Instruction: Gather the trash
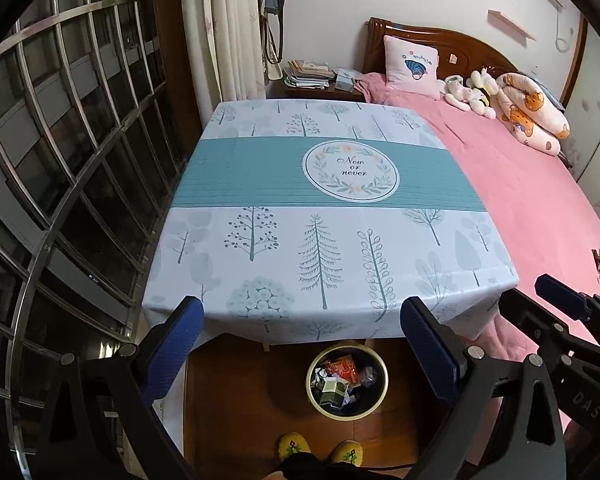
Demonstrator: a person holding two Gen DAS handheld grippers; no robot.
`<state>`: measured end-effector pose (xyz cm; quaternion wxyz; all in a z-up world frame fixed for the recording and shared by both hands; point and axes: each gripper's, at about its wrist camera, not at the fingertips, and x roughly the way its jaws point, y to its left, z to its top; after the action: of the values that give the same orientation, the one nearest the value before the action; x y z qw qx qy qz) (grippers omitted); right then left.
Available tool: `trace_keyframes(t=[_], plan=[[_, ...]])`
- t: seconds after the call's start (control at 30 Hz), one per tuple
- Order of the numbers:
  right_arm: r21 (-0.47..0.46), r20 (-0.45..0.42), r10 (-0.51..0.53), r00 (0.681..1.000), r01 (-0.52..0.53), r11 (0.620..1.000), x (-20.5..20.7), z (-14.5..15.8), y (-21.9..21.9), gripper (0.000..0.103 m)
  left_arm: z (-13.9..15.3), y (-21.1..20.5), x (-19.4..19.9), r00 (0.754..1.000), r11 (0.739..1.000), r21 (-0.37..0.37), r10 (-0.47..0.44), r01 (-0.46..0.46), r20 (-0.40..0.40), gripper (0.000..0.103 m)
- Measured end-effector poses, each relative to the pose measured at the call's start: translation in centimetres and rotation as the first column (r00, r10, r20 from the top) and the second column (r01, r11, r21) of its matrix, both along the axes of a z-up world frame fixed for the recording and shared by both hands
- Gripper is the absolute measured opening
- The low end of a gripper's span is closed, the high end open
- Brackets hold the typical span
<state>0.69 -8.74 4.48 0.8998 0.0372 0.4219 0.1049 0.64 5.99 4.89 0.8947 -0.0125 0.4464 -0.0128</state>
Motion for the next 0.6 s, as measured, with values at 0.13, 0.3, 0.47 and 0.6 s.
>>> trace_keyframes(t=[0.13, 0.3, 0.47, 0.6], plan=[[-0.009, 0.005, -0.023, 1.0, 0.023, 1.0, -0.3, 0.0, 0.0, 0.064, -0.1, -0.1, 0.0, 1.0, 1.0, 0.006, -0.002, 0.002, 0.005, 0.098], [-0.008, -0.002, -0.053, 0.999, 0.053, 0.999, -0.7, -0.3, 0.0, 0.064, -0.2, -0.1, 0.0, 1.0, 1.0, 0.013, -0.003, 0.003, 0.016, 0.098], [-0.015, 0.003, -0.067, 0.998, 0.067, 0.998, -1.3, -0.2, 0.1, 0.064, -0.4, -0.3, -0.2, 1.0, 1.0, 0.021, -0.012, 0.012, 0.014, 0.098], [-0.018, 0.004, -0.076, 0.997, 0.076, 0.997, -1.5, -0.2, 0.2, 0.064, -0.6, 0.0, -0.2, 1.0, 1.0, 0.014, -0.014, 0.014, 0.008, 0.098]])
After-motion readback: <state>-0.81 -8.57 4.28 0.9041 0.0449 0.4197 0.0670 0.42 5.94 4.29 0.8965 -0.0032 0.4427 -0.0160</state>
